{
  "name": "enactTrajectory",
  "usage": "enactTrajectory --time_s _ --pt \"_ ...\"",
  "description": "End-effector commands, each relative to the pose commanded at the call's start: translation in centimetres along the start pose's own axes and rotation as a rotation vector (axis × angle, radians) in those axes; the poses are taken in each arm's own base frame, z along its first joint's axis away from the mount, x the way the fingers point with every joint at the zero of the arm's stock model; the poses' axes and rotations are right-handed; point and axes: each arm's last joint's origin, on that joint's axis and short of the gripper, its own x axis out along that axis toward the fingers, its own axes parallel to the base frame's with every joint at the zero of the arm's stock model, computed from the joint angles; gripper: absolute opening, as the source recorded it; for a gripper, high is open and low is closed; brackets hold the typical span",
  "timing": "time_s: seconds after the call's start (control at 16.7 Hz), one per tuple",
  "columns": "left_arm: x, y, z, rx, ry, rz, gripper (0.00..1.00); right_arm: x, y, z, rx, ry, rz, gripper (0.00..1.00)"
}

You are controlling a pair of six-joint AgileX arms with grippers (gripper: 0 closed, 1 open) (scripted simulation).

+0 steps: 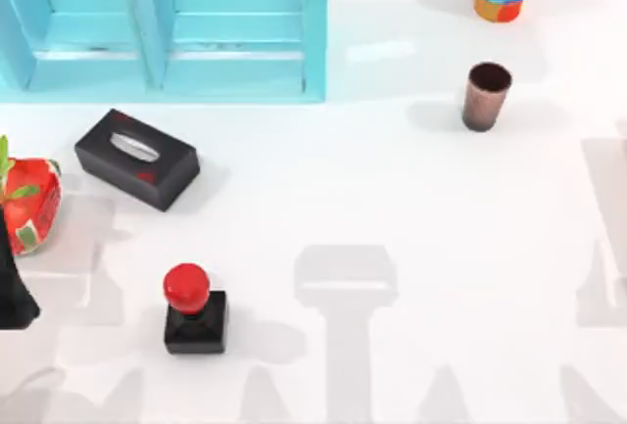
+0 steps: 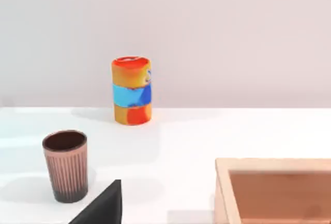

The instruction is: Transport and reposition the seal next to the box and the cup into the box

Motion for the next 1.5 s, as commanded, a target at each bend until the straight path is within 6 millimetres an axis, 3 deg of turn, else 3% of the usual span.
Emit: enactTrajectory --time_s 0.24,0.42,0.6,0.84,1.02,1.2,1.38,1.5 --pt "0.0 0.0 0.0 0.000 0.000 0.000 1.00 0.0 0.1 0.5 0.007 0.011 0.017 1.00" --pt "0.0 0.0 0.0 0.000 0.000 0.000 1.00 0.0 0.9 2.9 0.041 0.065 0.092 1.00" --pt "0.0 0.0 0.0 0.000 0.000 0.000 1.00 0.4 2.1 7.2 0.092 0.164 0.203 1.00" --pt "0.0 0.0 0.0 0.000 0.000 0.000 1.00 2.3 4.8 15.0 0.165 0.331 0.366 1.00" --pt "0.0 0.0 0.0 0.000 0.000 0.000 1.00 4.7 8.3 20.0 0.208 0.502 0.475 1.00" --pt "0.0 0.0 0.0 0.000 0.000 0.000 1.00 7.5 13.4 23.9 0.232 0.692 0.552 1.00" --pt "0.0 0.0 0.0 0.000 0.000 0.000 1.00 10.0 19.6 25.7 0.233 0.885 0.580 1.00" --pt "0.0 0.0 0.0 0.000 0.000 0.000 1.00 11.2 24.1 25.7 0.221 1.005 0.567 1.00"
